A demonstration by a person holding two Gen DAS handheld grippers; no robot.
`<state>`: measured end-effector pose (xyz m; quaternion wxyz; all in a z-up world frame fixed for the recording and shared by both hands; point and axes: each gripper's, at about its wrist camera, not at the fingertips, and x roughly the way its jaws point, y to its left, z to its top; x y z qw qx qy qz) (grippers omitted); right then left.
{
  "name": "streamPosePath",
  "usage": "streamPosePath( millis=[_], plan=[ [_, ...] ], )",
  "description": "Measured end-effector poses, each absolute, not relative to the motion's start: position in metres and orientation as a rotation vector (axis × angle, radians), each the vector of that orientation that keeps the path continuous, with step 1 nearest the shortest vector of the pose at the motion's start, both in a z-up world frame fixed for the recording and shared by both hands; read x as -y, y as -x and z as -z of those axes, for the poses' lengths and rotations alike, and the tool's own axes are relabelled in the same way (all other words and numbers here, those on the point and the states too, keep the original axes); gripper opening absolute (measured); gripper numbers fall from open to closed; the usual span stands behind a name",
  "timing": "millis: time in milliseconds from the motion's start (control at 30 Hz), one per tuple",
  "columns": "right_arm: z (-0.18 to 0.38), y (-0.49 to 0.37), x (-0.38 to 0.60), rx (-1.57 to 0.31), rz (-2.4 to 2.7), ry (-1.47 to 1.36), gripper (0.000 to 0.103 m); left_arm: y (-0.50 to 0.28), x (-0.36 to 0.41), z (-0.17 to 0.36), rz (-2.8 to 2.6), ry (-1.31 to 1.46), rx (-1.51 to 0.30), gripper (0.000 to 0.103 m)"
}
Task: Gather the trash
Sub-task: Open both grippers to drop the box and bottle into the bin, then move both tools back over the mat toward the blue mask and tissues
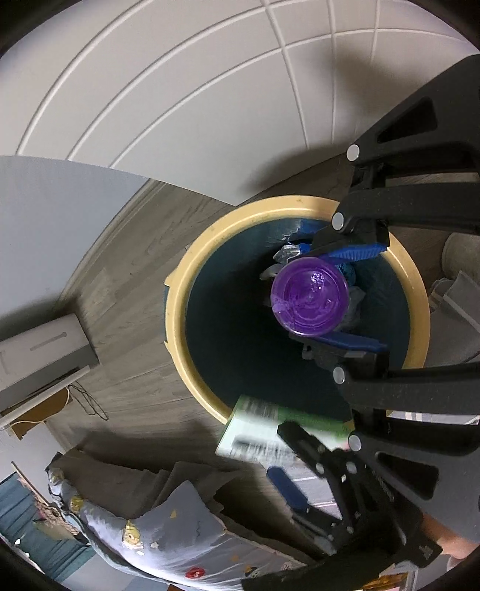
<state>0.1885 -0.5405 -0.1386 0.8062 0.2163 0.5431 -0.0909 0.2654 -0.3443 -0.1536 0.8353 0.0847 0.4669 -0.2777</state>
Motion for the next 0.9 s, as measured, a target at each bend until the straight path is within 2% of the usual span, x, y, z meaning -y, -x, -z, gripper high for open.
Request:
streamPosePath(
  millis=[133,200,267,400,467,633,900],
  plan=[
    [0.139,-0.195,0.535,-1.167,0.188,-0.440,0.033,-0.270,0.331,0.147,0.559,-0.160,-0.983,0.090],
    [0.137,-0.196,0.532,-1.164,0.184,-0.438,0.041,-0.268,0.320,0.142,0.546,-0.155,-0.973,0.090],
    [0.135,-0.197,0.529,-1.156,0.191,-0.429,0.055,-0.266,0.309,0.138,0.536,-0.157,-0.969,0.091],
    [0.131,-0.200,0.521,-1.158,0.180,-0.432,0.060,-0.256,0.274,0.125,0.492,-0.161,-0.958,0.091],
    [0.127,-0.202,0.513,-1.151,0.165,-0.429,0.076,-0.249,0.257,0.118,0.469,-0.154,-0.951,0.092],
    [0.112,-0.204,0.484,-1.120,0.136,-0.379,0.093,-0.226,0.200,0.099,0.395,-0.163,-0.931,0.093],
    [0.106,-0.207,0.397,-1.164,-0.016,-0.329,0.094,-0.179,0.094,0.074,0.254,-0.064,-0.911,0.094]
  ],
)
